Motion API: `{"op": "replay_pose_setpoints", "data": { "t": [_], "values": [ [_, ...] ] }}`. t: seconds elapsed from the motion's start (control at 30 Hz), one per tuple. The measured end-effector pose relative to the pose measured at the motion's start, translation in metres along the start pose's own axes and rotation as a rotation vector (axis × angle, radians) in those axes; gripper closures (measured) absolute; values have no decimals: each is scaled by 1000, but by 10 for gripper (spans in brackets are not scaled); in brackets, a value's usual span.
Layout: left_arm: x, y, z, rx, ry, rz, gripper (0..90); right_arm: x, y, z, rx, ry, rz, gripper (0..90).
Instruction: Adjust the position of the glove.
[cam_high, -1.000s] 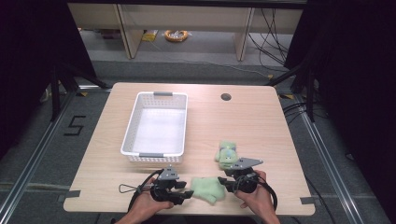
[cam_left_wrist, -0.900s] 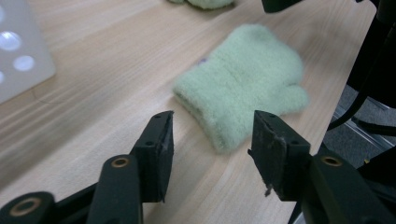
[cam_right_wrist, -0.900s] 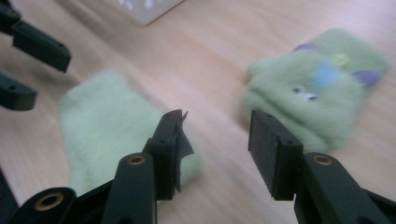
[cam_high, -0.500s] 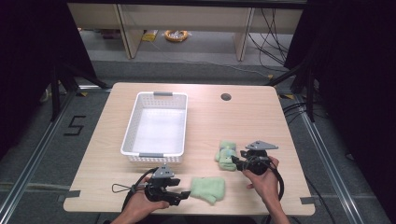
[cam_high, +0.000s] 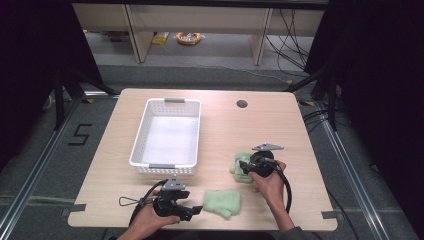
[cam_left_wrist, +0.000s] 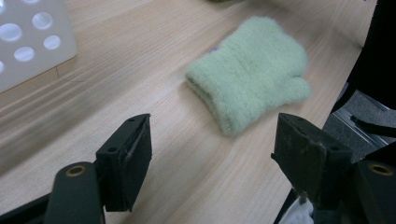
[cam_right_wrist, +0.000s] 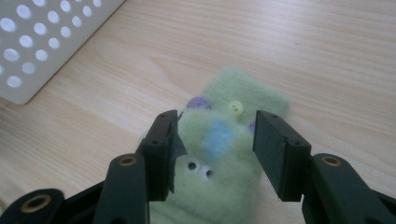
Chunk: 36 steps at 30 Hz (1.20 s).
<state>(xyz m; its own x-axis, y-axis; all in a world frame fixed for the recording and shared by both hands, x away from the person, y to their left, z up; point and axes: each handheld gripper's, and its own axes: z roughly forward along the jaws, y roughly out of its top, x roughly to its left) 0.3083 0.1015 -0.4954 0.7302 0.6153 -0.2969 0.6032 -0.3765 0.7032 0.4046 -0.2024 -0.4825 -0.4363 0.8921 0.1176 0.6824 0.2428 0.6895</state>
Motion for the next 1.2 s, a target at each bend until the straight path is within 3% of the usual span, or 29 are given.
{"op": "replay_pose_setpoints", "data": {
  "t": [0.03,0.13,0.2,0.23,0.33,0.57,0.7,0.73,0.8,0.83,0.87,0.97,1.0,1.03,1.2],
  "values": [
    [0,0,0,1,-1,6,273,2,1,0,10,-3,24,507],
    [1,-1,1,-7,-1,-5,273,1,0,3,18,-20,26,507],
    [1,0,0,5,11,-2,273,-1,0,6,20,-6,22,508],
    [2,0,1,2,-1,2,273,-1,-1,8,19,-30,15,509],
    [2,-1,1,8,-2,6,273,0,-2,11,48,-22,15,517],
    [5,-1,1,7,14,3,275,3,-4,15,65,-51,-55,567],
    [5,-1,2,8,7,9,279,2,-6,16,63,-56,-79,663],
    [5,-1,2,8,8,10,281,0,-8,16,50,-52,-97,691],
    [5,-1,2,9,7,9,284,-1,-9,16,44,-41,-84,762],
    [5,-1,2,10,6,6,284,-4,-10,16,36,-41,-110,788],
    [5,-1,2,12,7,8,285,-3,-10,16,34,-32,-91,806],
    [6,-1,1,3,7,-5,286,-5,-11,16,19,-19,-130,838],
    [6,-1,1,-1,5,-3,286,-5,-10,15,22,-11,-112,844],
    [7,0,0,6,7,0,286,-6,-10,15,14,-8,-133,848],
    [9,0,0,-10,10,-15,287,-8,-6,6,-22,31,-135,859]
  ]
}}
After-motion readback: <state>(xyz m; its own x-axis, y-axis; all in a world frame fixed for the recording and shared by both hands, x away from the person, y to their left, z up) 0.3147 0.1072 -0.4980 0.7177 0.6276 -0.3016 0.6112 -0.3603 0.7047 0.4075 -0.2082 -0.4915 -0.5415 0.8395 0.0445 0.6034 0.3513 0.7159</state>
